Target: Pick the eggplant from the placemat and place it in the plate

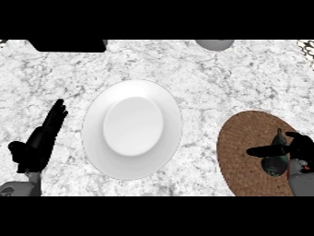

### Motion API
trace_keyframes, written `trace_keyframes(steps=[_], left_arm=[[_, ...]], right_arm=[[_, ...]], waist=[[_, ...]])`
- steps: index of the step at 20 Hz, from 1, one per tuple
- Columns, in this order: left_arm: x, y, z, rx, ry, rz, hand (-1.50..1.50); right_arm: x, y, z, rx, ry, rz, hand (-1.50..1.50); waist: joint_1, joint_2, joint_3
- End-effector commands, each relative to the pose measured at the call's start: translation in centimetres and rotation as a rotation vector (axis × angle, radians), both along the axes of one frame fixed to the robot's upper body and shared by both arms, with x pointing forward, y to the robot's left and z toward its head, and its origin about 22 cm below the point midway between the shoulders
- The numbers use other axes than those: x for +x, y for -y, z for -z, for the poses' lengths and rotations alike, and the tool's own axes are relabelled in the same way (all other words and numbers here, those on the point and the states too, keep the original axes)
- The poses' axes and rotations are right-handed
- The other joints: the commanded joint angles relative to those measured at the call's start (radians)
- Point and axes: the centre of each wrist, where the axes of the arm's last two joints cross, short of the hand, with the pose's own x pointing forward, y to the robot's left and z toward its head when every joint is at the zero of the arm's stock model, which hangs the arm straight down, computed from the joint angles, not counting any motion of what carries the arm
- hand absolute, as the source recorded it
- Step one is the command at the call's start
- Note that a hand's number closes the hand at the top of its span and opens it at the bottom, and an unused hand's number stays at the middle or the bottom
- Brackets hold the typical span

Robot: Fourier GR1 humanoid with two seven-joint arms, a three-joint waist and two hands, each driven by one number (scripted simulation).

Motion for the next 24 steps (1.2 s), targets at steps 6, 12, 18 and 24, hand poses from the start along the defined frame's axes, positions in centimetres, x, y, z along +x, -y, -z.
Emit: trace_keyframes(steps=[6, 12, 18, 24], left_arm=[[0.4, -1.1, -1.4, 0.001, -0.017, 0.005, 0.00], [1.0, 0.2, -1.2, -0.003, 0.006, 0.034, 0.00], [-0.1, 0.4, 0.3, -0.003, -0.004, 0.003, 0.00], [0.4, -0.7, -0.7, 0.012, -0.020, -0.012, 0.00]], right_arm=[[0.6, 0.5, 0.5, 0.046, -0.115, 0.058, 1.50], [-2.0, -5.0, 0.0, -0.107, 0.139, -0.757, 1.50], [-5.2, -3.0, -1.1, -0.344, 0.384, -1.119, 1.50], [-9.1, -3.8, -7.2, -0.347, 0.581, -1.177, 1.50]], waist=[[0.007, 0.009, 0.020], [0.028, 0.006, 0.022], [-0.015, 0.004, 0.021], [-0.019, 0.005, 0.019]])
